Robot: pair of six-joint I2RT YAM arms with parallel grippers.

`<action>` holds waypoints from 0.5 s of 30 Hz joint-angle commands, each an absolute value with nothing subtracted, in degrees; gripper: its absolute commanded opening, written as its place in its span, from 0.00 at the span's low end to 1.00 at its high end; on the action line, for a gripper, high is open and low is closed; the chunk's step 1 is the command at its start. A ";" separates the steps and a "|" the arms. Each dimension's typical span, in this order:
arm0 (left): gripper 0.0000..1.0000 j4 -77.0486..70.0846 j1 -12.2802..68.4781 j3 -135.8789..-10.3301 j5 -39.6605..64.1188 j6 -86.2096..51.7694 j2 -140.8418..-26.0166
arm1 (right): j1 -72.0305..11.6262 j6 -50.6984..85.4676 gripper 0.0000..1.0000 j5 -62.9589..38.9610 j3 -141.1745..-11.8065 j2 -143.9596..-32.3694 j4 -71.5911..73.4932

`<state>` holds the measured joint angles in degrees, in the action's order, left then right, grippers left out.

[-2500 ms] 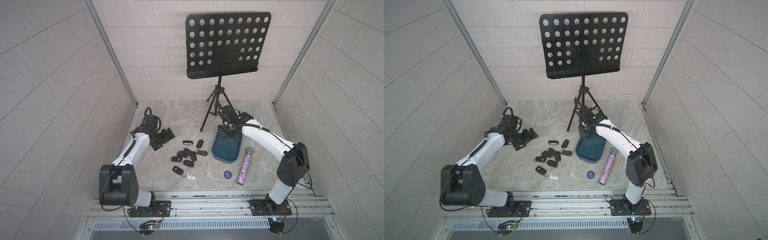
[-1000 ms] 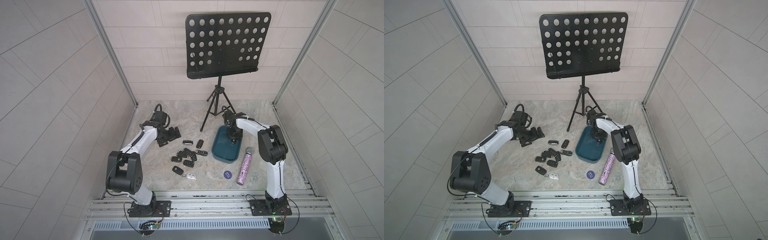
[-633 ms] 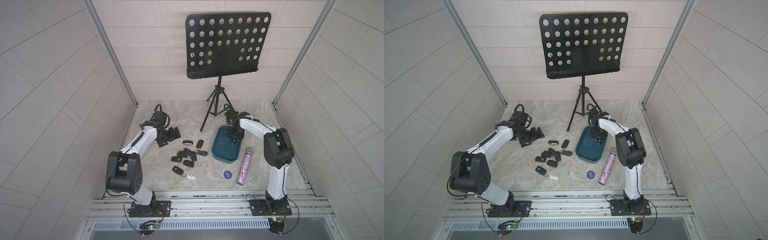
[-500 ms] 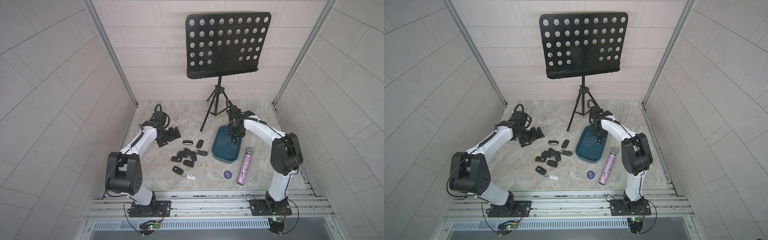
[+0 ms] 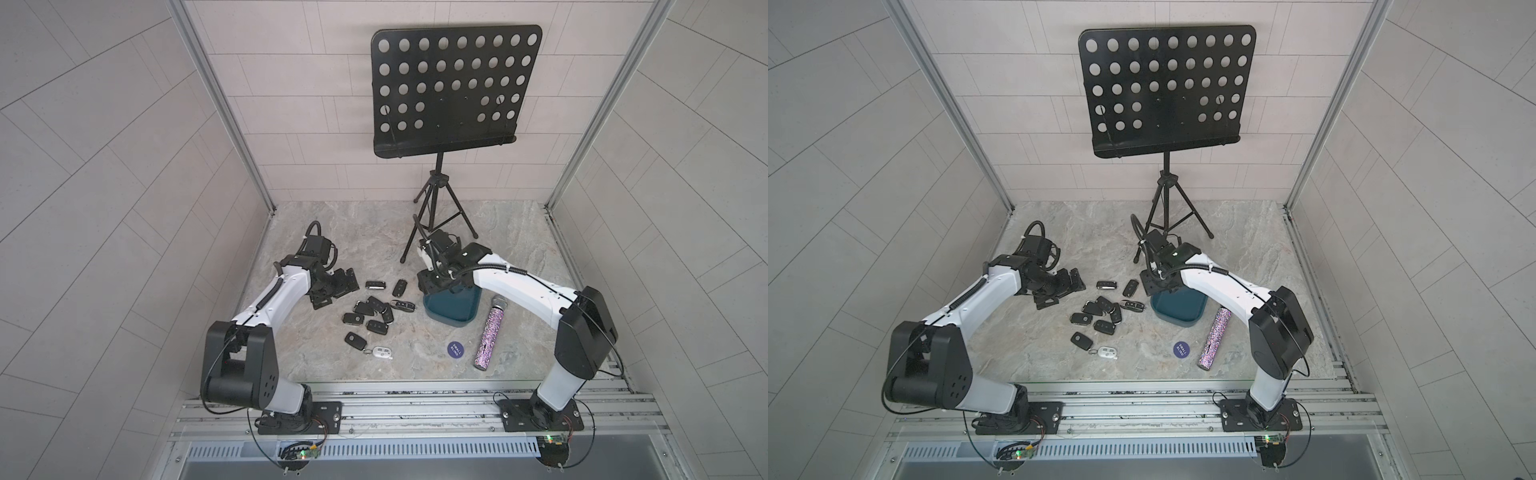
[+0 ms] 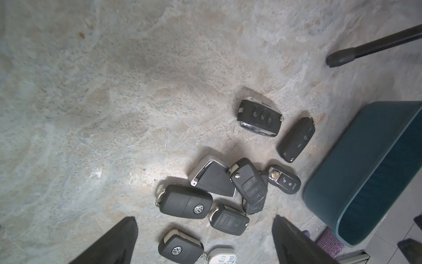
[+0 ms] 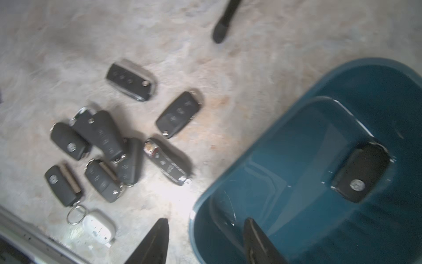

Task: Place the car key into the storage box
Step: Place the car key in the storage box, then pick up the car key from the center of the board.

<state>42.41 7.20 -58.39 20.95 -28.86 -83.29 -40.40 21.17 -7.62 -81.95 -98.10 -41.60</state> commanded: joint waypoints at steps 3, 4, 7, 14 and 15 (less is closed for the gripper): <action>1.00 44.33 7.08 -56.64 18.80 -27.88 -79.64 | -45.21 14.27 0.57 -8.00 -85.20 -102.03 -39.95; 1.00 44.65 6.99 -56.42 18.35 -27.70 -79.15 | -46.14 13.49 0.58 -7.87 -85.49 -102.98 -39.91; 1.00 45.73 6.86 -55.36 16.67 -26.76 -77.48 | -47.60 11.96 0.58 -6.16 -87.54 -106.23 -41.53; 1.00 46.24 3.66 -52.15 18.90 -26.18 -74.59 | -47.99 8.10 0.58 -6.25 -92.62 -112.82 -44.53; 1.00 46.09 2.74 -51.92 19.76 -26.10 -74.54 | -47.99 7.50 0.58 -6.01 -93.52 -113.85 -45.26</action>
